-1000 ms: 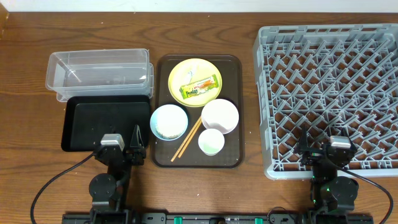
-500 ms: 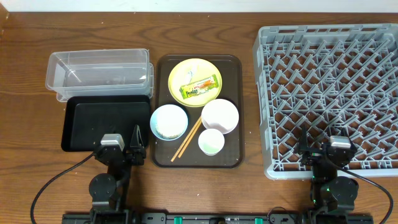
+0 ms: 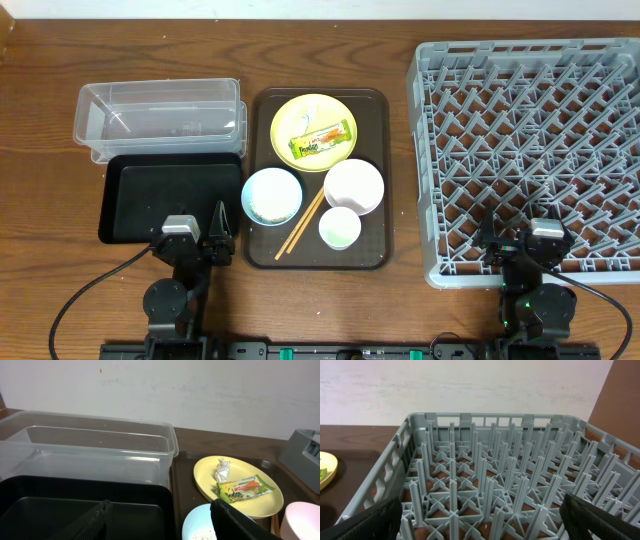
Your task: Sort waste into correct bins and load items into the dishwasher rack
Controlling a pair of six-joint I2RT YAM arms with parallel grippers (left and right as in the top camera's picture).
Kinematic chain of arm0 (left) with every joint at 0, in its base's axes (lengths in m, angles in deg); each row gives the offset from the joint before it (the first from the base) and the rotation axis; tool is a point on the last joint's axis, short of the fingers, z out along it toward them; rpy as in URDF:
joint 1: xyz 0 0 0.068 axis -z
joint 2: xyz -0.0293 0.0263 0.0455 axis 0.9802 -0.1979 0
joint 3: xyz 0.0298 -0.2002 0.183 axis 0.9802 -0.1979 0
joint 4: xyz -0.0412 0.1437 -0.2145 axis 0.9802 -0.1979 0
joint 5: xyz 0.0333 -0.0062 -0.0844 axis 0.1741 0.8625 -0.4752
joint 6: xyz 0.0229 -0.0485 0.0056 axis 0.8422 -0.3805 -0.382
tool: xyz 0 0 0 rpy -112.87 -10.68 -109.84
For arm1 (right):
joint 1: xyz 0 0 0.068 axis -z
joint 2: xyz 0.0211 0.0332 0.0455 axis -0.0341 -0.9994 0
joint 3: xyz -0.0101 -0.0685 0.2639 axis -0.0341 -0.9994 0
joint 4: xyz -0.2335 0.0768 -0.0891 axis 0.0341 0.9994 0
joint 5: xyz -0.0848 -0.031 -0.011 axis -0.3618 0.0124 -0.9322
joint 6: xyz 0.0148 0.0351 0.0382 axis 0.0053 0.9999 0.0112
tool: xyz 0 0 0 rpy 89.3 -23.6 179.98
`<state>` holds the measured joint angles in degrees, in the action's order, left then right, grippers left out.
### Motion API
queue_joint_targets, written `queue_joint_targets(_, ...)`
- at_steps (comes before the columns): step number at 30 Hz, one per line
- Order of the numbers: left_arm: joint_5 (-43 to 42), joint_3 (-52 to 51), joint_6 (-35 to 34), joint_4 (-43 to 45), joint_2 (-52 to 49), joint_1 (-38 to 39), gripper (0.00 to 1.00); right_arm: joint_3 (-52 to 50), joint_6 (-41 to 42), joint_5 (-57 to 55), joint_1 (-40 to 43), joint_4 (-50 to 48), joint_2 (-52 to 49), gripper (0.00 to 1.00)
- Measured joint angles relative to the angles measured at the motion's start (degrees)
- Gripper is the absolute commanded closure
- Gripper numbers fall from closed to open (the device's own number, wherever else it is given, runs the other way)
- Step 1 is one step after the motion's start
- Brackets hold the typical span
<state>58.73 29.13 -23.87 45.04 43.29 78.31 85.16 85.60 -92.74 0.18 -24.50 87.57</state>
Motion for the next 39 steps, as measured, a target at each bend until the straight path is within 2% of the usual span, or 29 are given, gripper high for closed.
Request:
queue_joint_targets(28,0.42,0.46,-0.2,-0.87,-0.55,0.0,0.35,0.17,2.47,1.55,0.0,0.72,-0.02,0.01)
queue_joint_targets(33,0.35,2.08,-1.7,-4.2,-5.03,0.0,0.35,2.99,4.04,1.51,0.0,5.03,-2.38,0.01)
queue_joint_targets(39,-0.42,8.44,-2.82,-11.37,-15.63,0.0,0.35,11.17,4.61,1.55,0.0,8.41,-11.06,0.01)
